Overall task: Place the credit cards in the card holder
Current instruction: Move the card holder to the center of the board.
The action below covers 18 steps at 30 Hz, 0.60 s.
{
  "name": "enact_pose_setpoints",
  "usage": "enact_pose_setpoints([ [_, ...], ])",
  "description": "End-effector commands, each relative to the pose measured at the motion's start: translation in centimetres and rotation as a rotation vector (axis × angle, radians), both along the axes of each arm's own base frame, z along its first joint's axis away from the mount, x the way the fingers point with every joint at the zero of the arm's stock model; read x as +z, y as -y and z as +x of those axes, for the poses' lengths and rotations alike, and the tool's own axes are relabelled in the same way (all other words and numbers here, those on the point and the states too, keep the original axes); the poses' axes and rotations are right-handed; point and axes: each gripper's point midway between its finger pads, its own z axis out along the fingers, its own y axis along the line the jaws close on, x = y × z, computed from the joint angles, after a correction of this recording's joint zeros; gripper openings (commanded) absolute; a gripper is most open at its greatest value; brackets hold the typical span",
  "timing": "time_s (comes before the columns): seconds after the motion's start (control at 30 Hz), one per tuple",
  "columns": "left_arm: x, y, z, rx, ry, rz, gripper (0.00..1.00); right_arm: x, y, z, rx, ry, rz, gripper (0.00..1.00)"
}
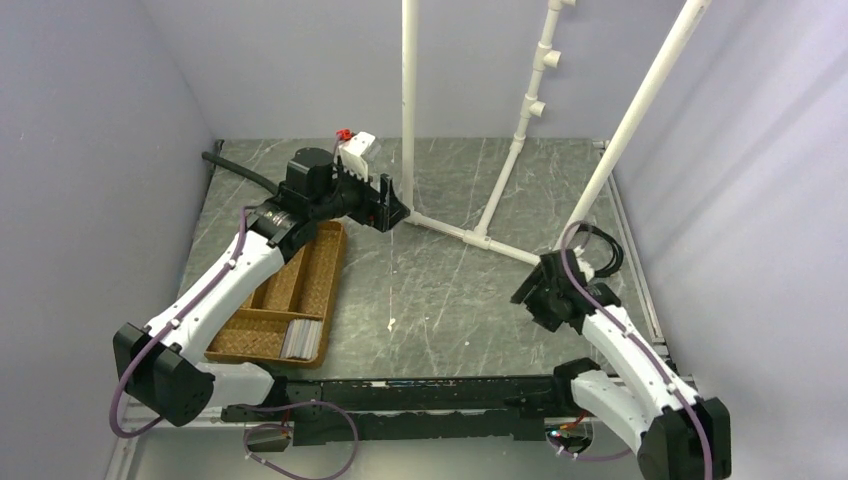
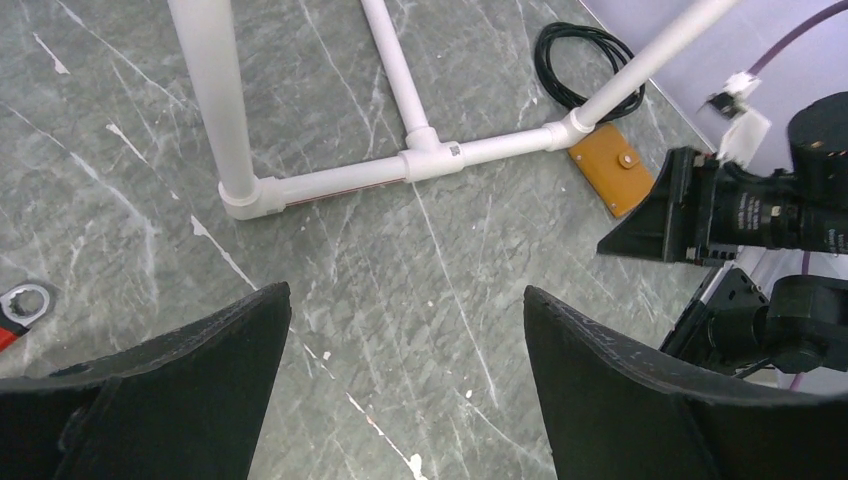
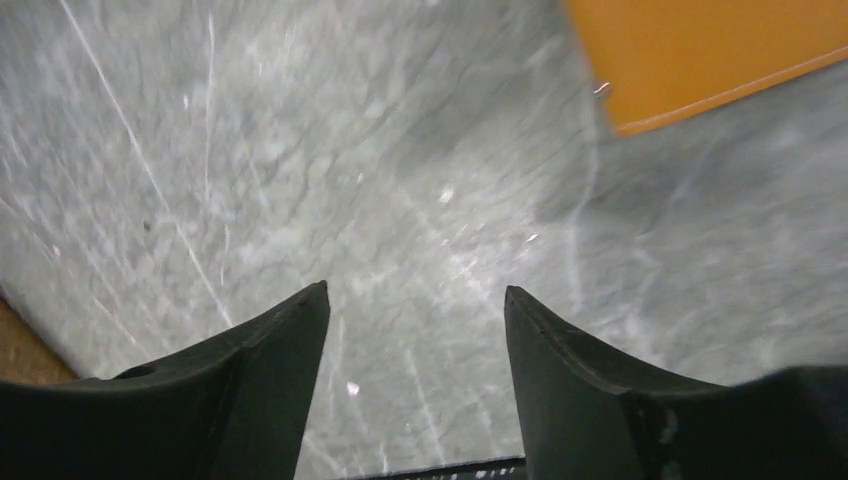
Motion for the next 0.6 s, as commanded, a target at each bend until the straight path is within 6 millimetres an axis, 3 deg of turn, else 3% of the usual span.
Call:
enact_pose_setpoints([
  [0.0,2.0,1.0,-0.2,-0.033,0.03,-0.042,0.92,1.1,5.3,1.0,-0.175,0.098,-0.113,0.7],
  [0.3,0.1,2.8,-0.8,-0.075,0.006,0.014,0.94,1.3,16.2,4.6,-0.529,0.186,-0.206,0.7],
  [0.37,-0.2,3.2,-1.0,-0.085,0.0,0.023,0.93,0.3,17.0,5.3,-0.511,0.156,-0.203,0.6],
  [0.47,-0.6,3.6,-1.3,-0.096,-0.005,0.04,0.93,-1.2,17.7,6.0,-0.463,0.092,-0.236,0.59],
  [0.57,-0.9,4.2,-1.7,-0.114,-0.01,0.049,0.93,-2.2,16.6,6.0,-0.385,0.058,-0.224,0.58],
])
